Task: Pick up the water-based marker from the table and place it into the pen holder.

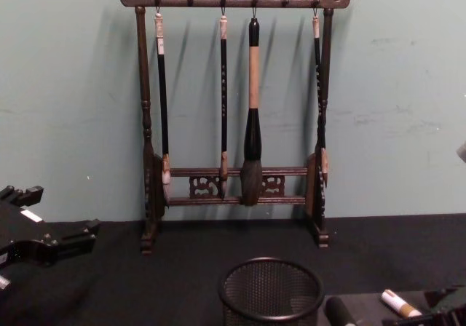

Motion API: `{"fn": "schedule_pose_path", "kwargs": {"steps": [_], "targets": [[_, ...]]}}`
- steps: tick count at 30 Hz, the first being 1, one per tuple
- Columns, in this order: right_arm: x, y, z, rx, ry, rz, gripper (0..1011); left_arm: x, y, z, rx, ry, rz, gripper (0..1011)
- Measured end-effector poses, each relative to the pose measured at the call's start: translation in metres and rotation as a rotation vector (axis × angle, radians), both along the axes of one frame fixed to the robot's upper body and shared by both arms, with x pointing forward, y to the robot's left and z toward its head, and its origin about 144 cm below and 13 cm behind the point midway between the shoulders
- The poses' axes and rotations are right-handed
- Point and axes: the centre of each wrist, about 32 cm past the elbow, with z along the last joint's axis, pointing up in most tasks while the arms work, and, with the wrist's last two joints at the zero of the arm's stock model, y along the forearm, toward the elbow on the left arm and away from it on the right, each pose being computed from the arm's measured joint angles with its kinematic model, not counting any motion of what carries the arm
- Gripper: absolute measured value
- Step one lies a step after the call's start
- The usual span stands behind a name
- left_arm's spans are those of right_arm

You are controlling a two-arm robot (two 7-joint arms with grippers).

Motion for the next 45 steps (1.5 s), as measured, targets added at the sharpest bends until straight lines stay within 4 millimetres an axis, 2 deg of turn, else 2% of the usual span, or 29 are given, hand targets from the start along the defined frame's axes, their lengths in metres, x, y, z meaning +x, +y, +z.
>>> {"fn": "schedule_pose_path", "kwargs": {"steps": [32, 36, 41, 42, 45], "targets": [[-0.0041, -0.0046, -0.0033, -0.013, -0.003, -0.002, 1002, 0.0, 0.0, 0.0, 0.0, 0.0, 0.0, 1001], [-0.0041, -0.0047, -0.0032, -0.013, -0.003, -0.002, 953, 0.0, 0.0, 0.0, 0.0, 0.0, 0.0, 1001], [-0.004, -0.0046, -0.0031, -0.013, -0.003, -0.002, 799, 0.0, 0.0, 0.0, 0.0, 0.0, 0.0, 1001], [-0.004, -0.0046, -0.0031, -0.013, -0.003, -0.002, 799, 0.0, 0.0, 0.0, 0.0, 0.0, 0.0, 1001], [-0.004, -0.0046, -0.0032, -0.012, -0.003, -0.002, 686, 0.0, 0.0, 0.0, 0.0, 0.0, 0.0, 1001]]}}
